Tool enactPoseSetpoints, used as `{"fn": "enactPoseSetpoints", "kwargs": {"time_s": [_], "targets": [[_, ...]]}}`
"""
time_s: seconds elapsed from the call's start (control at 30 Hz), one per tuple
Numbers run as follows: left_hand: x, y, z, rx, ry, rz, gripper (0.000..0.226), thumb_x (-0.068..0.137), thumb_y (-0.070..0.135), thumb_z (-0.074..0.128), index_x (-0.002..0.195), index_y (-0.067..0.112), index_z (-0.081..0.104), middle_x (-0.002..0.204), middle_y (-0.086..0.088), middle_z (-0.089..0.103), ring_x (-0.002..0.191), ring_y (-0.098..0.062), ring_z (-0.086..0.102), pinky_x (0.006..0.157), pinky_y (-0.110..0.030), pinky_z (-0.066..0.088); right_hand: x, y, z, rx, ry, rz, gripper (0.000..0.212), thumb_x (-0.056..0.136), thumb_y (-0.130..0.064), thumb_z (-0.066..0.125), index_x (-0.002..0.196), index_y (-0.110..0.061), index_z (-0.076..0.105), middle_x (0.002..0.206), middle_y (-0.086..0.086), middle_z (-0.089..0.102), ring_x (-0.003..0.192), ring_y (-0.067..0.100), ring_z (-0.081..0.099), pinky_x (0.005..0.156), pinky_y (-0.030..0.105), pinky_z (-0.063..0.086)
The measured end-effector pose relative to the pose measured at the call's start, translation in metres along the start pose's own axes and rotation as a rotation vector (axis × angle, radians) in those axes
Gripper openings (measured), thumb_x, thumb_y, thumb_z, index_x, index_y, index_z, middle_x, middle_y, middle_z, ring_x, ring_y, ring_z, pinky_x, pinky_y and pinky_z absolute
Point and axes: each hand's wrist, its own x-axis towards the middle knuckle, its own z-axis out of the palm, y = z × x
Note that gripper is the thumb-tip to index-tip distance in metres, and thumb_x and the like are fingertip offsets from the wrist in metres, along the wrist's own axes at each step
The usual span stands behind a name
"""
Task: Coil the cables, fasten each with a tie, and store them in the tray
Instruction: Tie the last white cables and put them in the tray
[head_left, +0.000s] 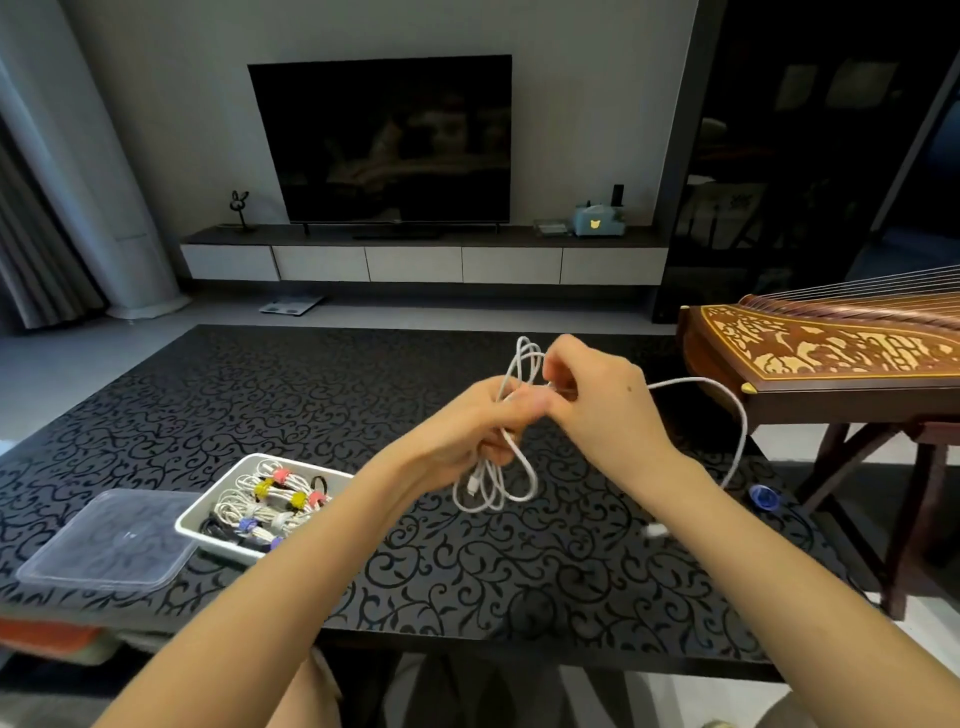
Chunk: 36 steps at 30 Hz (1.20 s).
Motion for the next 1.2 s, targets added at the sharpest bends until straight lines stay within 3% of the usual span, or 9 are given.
{"fn": "enactPoseSetpoints", "kwargs": {"time_s": [0.13,0.27,0.37,0.53,0.6,0.73,0.9,1.07,1.2], "targets": [[-0.004,-0.001,0.001,-0.003,-0.009,-0.055,0.029,0.073,-0.011,0.061,0.083,0.012,0.046,0.058,0.005,0.034,0.046,-0.005,0.034,0.047,-0.018,0.034,0.011,0.0,-0.01,-0.19,-0.078,-0.048,0.039,0.076,-0.049,0.069,0.076,-0.015,0.049,0.064,-0.005,0.051,0.062,0.018,0.049,0.06,0.033,0.038],[-0.012,-0.004,-0.008,0.115,0.032,-0.088,0.033,0.082,-0.022,0.05,0.091,0.01,0.05,0.056,0.009,0.037,0.046,-0.003,0.036,0.046,-0.016,0.038,0.02,0.012,-0.029,-0.176,-0.334,-0.145,0.014,0.087,-0.026,0.066,0.091,-0.013,0.066,0.086,0.001,0.06,0.085,0.019,0.056,0.074,0.028,0.039],[-0.022,-0.006,-0.019,0.105,0.058,-0.122,0.029,0.086,-0.02,0.049,0.094,0.008,0.052,0.057,0.009,0.037,0.047,-0.004,0.036,0.046,-0.016,0.037,0.021,0.031,-0.05,-0.286,-0.327,-0.105,0.017,0.093,-0.014,0.057,0.105,-0.013,0.068,0.104,0.004,0.064,0.101,0.02,0.058,0.09,0.034,0.044],[-0.024,-0.008,-0.017,0.1,0.024,-0.145,0.017,0.09,-0.009,0.053,0.092,0.008,0.053,0.06,0.004,0.036,0.05,-0.007,0.033,0.045,-0.017,0.035,0.013,0.031,-0.04,-0.367,-0.243,-0.108,0.017,0.096,-0.016,0.05,0.104,-0.008,0.063,0.102,0.008,0.063,0.093,0.026,0.06,0.083,0.038,0.046],[-0.021,-0.011,-0.009,0.112,0.013,-0.129,0.009,0.093,0.007,0.057,0.088,0.007,0.049,0.061,0.004,0.035,0.051,-0.008,0.03,0.045,-0.018,0.032,0.011,0.022,-0.03,-0.237,-0.101,-0.11,0.014,0.095,-0.014,0.052,0.1,-0.006,0.063,0.097,0.007,0.062,0.086,0.022,0.058,0.079,0.035,0.046],[-0.016,-0.018,0.005,-0.021,0.064,-0.112,0.027,0.097,0.031,0.05,0.083,0.007,0.05,0.054,0.007,0.029,0.046,-0.007,0.023,0.041,-0.017,0.026,0.014,0.011,-0.011,0.064,0.08,0.051,0.014,0.096,-0.013,0.051,0.092,-0.008,0.063,0.081,-0.007,0.056,0.075,0.008,0.051,0.07,0.02,0.038],[-0.011,-0.026,0.013,-0.182,0.203,-0.108,0.046,0.098,0.046,0.037,0.075,0.009,0.05,0.049,0.008,0.028,0.041,-0.006,0.023,0.038,-0.017,0.026,0.017,0.017,0.009,0.515,0.252,0.411,0.022,0.097,-0.018,0.048,0.08,-0.012,0.061,0.065,-0.002,0.053,0.058,0.008,0.046,0.059,0.025,0.036],[-0.006,-0.028,0.008,-0.224,0.314,0.016,0.051,0.092,0.053,0.037,0.084,0.006,0.055,0.051,0.007,0.032,0.042,-0.006,0.027,0.04,-0.018,0.03,-0.005,0.014,0.034,0.353,0.077,0.402,0.032,0.096,-0.021,0.049,0.068,-0.012,0.06,0.052,-0.004,0.048,0.049,0.01,0.041,0.053,0.028,0.032],[-0.006,-0.03,0.009,-0.235,0.283,0.055,0.045,0.09,0.053,0.042,0.083,0.013,0.061,0.055,0.004,0.026,0.044,-0.007,0.024,0.041,-0.019,0.025,-0.017,0.001,0.045,0.271,-0.093,0.326,0.034,0.098,-0.021,0.046,0.065,-0.013,0.051,0.062,-0.001,0.055,0.057,0.012,0.048,0.056,0.033,0.034]]}}
